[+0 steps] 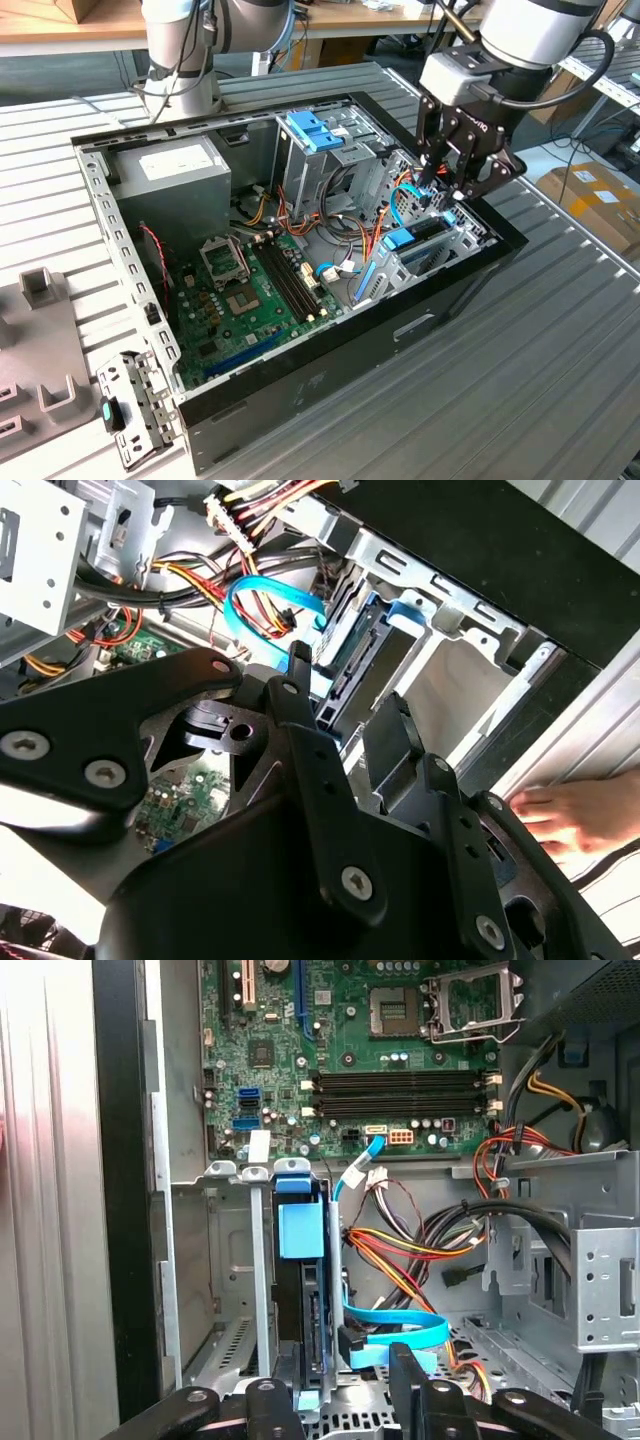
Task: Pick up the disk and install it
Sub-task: 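Insert the first disk wire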
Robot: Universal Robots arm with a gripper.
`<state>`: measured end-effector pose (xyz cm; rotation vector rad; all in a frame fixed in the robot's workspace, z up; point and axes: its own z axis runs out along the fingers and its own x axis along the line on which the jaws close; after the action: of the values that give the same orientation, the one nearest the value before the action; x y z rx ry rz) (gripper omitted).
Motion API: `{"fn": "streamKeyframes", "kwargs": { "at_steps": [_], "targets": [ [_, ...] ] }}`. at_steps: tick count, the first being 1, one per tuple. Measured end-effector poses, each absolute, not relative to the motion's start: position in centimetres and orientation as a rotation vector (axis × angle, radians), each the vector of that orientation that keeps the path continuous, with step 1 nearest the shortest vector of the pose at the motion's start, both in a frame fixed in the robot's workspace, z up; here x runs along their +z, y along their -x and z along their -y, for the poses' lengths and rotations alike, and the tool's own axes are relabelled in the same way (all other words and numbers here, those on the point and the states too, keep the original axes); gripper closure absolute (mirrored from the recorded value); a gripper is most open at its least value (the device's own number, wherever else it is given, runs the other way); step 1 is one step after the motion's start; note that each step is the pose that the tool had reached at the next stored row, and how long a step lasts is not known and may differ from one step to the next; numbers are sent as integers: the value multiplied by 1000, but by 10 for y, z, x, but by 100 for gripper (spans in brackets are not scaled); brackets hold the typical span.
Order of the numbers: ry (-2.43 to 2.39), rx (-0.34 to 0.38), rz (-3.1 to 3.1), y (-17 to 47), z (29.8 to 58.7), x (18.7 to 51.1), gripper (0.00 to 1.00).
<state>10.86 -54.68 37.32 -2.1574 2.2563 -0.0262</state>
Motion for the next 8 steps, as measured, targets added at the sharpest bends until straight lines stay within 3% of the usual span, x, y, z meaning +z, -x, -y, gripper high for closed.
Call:
{"fn": "streamKeyframes", "kwargs": {
  "at_steps": [8],
  "targets": [
    [2163, -35, -2258, -108, 550, 366, 51]
  ]
}}
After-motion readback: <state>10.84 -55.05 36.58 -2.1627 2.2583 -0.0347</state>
